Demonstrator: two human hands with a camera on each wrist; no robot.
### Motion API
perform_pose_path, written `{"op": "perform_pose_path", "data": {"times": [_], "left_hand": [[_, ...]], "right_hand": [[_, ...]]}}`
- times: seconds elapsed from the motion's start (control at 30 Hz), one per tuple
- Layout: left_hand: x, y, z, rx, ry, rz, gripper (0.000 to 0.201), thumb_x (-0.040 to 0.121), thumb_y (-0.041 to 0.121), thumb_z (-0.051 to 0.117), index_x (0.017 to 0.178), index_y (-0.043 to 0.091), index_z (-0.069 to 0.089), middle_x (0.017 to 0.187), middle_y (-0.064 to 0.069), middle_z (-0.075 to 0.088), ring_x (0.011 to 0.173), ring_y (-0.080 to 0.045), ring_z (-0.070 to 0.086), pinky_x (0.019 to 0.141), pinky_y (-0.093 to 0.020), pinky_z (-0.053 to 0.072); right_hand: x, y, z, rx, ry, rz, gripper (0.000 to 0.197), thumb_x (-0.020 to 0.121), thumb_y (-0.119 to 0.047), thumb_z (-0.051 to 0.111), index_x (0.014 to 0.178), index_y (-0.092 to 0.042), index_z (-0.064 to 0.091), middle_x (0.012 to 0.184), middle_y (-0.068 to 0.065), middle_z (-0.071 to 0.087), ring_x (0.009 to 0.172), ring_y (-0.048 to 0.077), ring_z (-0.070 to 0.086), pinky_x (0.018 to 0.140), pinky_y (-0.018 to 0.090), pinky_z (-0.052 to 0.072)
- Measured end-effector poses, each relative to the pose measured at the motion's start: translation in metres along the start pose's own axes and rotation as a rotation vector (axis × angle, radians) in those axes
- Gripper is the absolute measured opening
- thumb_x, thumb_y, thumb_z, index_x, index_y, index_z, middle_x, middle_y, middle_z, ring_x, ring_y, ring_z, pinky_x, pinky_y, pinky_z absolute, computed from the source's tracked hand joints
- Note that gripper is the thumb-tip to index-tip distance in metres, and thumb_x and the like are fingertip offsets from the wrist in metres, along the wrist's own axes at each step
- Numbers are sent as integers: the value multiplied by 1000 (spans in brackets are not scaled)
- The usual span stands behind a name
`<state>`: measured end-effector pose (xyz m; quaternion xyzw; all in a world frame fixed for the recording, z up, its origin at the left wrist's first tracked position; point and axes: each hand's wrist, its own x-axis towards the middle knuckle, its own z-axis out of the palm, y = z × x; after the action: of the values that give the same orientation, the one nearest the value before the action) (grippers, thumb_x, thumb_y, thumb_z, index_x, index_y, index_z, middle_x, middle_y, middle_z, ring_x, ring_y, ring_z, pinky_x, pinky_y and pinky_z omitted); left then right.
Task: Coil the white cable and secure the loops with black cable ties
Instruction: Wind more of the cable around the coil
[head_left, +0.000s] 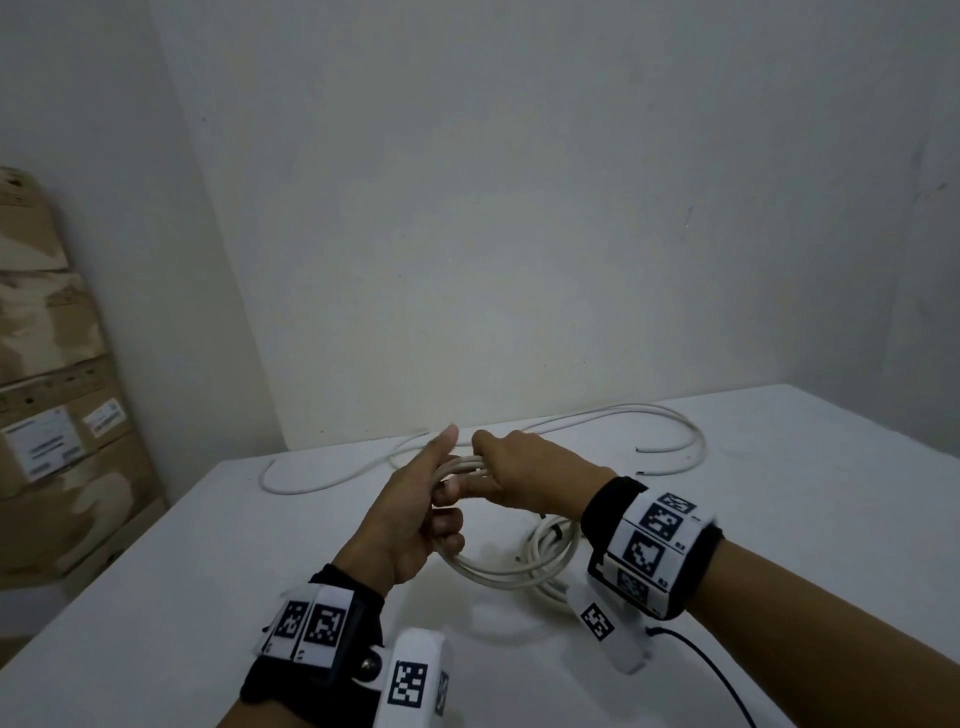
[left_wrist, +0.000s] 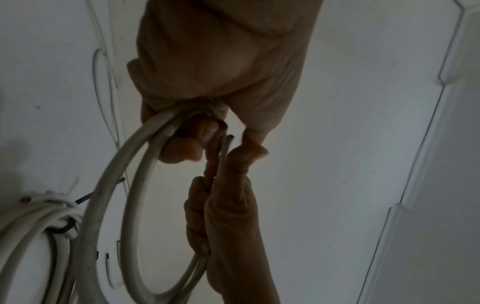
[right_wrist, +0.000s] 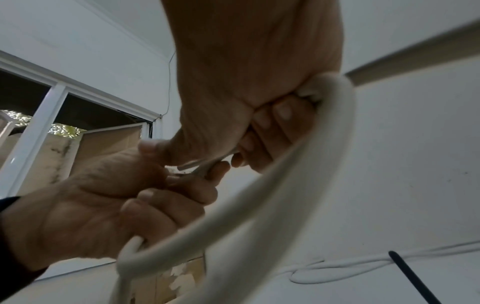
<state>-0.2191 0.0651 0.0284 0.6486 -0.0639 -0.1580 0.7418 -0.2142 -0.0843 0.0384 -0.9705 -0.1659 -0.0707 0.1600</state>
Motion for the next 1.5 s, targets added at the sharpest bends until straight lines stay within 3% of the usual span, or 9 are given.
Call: {"op": "perform_pose_path", "data": {"times": [0.13, 0.3, 0.43, 0.57, 0.77, 1.03, 1.27, 1.43, 1.5], "left_hand": [[0, -1, 0, 122, -49, 89, 26, 95, 29, 55, 98, 4, 61, 49, -2, 41, 44, -16, 36, 46, -28, 43], [-1, 8, -3, 369, -198, 141, 35, 94, 29, 57, 78, -1, 59, 50, -7, 44, 48, -19, 50, 55, -34, 54], [3, 14, -3, 478, -181, 180, 31, 96, 27, 54, 91, -2, 63, 51, -6, 50, 41, -20, 51, 47, -27, 49], [7, 12, -6, 234, -55, 174, 22, 99, 22, 49, 91, 2, 53, 55, 3, 32, 47, -12, 31, 44, -27, 42], [7, 9, -12, -69, -63, 123, 27, 101, 21, 41, 79, 8, 49, 56, 0, 30, 44, -13, 33, 45, -28, 43], [-1, 26, -23, 227, -221, 20, 25, 92, 19, 54, 104, -1, 63, 70, -10, 62, 58, -23, 59, 60, -35, 55], [0, 46, -30, 174, -246, -187, 43, 89, 50, 49, 81, 10, 63, 49, 7, 26, 39, -8, 26, 39, -18, 21], [-10, 42, -44, 470, -171, -31, 34, 96, 34, 50, 96, 3, 64, 66, -3, 58, 50, -16, 55, 50, -27, 48], [-14, 43, -57, 418, -215, -51, 31, 97, 27, 49, 106, 0, 62, 65, -1, 56, 47, -15, 52, 46, -24, 44]], "right_hand": [[0, 1, -5, -35, 14, -9, 49, 84, -57, 57, 92, -12, 40, 69, -2, 40, 73, 23, 47, 51, 27, 29], [0, -2, -11, -128, 3, -13, 44, 86, -49, 60, 91, -10, 41, 69, -2, 37, 72, 23, 46, 48, 25, 26], [-2, -2, -16, 55, 10, -39, 48, 75, -48, 73, 90, -13, 43, 77, 0, 50, 70, 18, 48, 52, 24, 33], [-5, 10, -30, 517, 23, 4, 29, 89, -40, 62, 96, -12, 55, 69, -1, 50, 56, 13, 46, 49, 24, 41], [-13, 21, -21, 855, 108, 33, 33, 102, -27, 39, 109, -4, 62, 62, -4, 33, 51, 10, 30, 45, 21, 29], [-9, 14, -12, 568, 150, -33, 22, 100, -21, 43, 91, -16, 62, 60, -6, 43, 49, 10, 36, 42, 16, 30], [-2, 3, -8, 424, 163, -123, 22, 100, -27, 42, 99, -16, 61, 65, -9, 46, 55, 5, 39, 52, 12, 31], [11, -10, 7, 390, 109, -176, 22, 100, -29, 42, 93, -19, 61, 68, -9, 49, 62, 9, 44, 60, 20, 36], [17, -18, 15, 401, 97, -193, 22, 100, -30, 42, 86, -23, 57, 69, -10, 50, 64, 10, 44, 61, 21, 36]]}}
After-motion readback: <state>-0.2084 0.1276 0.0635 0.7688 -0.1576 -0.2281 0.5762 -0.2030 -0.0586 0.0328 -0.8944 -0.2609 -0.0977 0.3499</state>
